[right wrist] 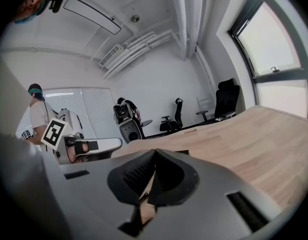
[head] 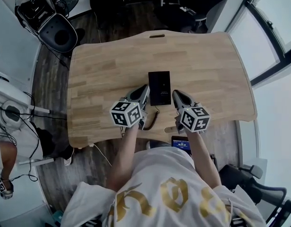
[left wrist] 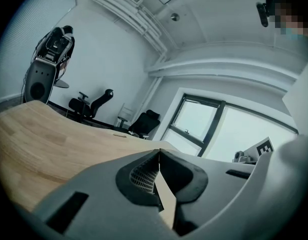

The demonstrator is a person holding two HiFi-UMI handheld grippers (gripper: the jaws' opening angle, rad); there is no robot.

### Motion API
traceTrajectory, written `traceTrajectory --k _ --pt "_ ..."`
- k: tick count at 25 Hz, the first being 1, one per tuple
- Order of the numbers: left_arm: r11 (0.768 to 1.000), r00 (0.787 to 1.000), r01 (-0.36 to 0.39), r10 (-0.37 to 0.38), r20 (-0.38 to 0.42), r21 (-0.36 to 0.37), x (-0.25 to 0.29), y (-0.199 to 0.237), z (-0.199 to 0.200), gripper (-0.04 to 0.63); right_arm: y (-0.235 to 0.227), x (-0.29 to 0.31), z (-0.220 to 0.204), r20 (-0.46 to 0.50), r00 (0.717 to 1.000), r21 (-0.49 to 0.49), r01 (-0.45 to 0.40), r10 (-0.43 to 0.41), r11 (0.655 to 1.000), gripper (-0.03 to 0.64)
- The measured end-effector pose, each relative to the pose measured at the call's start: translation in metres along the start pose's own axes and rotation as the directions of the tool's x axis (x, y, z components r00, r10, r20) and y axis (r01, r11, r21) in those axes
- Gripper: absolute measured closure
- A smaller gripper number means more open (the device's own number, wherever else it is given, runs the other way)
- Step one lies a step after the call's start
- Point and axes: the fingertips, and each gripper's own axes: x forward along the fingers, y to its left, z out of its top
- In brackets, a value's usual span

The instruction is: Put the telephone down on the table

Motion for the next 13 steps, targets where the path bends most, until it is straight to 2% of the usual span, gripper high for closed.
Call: traceTrajectory --k 13 --pt "1.0 1.0 0.006 -0.007 -0.01 -0.006 -0.0041 0.0053 -0.0061 0.584 0.0066 0.0023 -0.0045 0.016 0.999 0.026 -0.03 0.029 0.999 0.604"
